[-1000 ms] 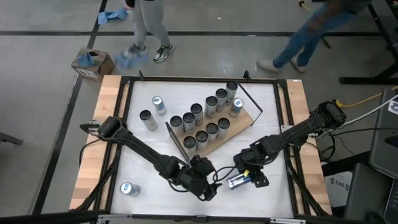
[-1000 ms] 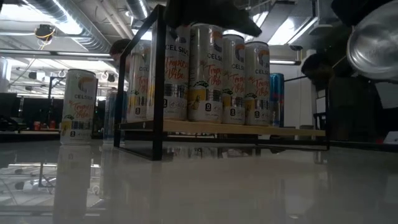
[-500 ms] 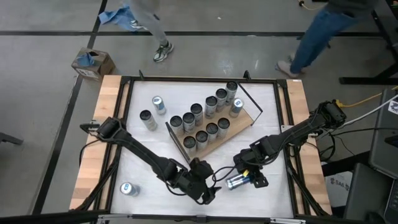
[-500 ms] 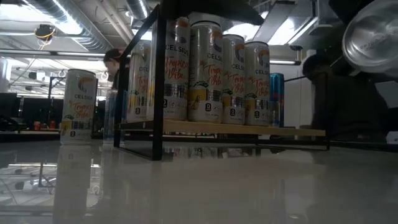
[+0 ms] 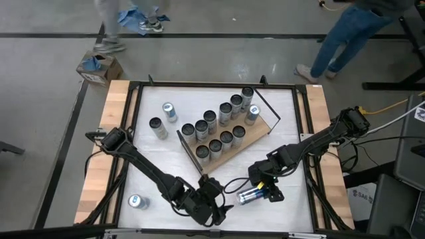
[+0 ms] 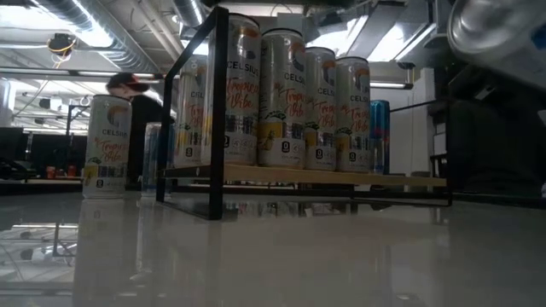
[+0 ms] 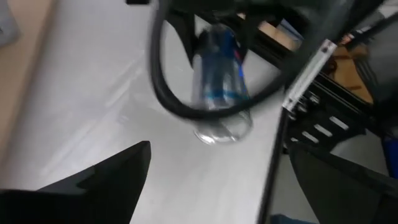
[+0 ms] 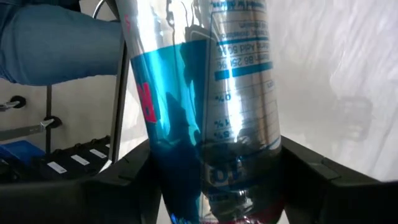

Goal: Place canned beverage on shelf
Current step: Put the blue soda can on the shelf

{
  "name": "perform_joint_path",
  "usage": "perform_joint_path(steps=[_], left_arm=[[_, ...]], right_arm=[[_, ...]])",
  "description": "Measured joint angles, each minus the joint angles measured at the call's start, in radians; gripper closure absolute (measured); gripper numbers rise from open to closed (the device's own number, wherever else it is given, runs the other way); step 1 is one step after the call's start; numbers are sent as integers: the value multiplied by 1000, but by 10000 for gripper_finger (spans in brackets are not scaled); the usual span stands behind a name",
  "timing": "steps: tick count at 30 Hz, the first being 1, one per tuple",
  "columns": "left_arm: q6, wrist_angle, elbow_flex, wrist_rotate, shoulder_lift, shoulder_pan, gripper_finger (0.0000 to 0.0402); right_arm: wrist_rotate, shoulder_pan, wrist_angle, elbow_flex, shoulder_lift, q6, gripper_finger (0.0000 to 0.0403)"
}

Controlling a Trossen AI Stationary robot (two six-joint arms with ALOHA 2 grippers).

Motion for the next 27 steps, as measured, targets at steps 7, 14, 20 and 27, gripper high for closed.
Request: perform_joint_path(steps=[7, 14, 20, 27], left_arm=[[-41, 0, 0, -32, 0, -34, 23], [-57, 1, 0, -111, 0, -29, 23], [-59, 4, 0, -118, 0, -23, 23], [-59, 4, 0, -122, 0, -21, 23]], right_arm=[[0, 0, 83, 0, 0, 5, 168], [24, 0, 209, 0, 0, 65, 168], [73, 0, 248, 0, 0, 83, 168], [80, 0, 311, 0, 0, 83, 168]])
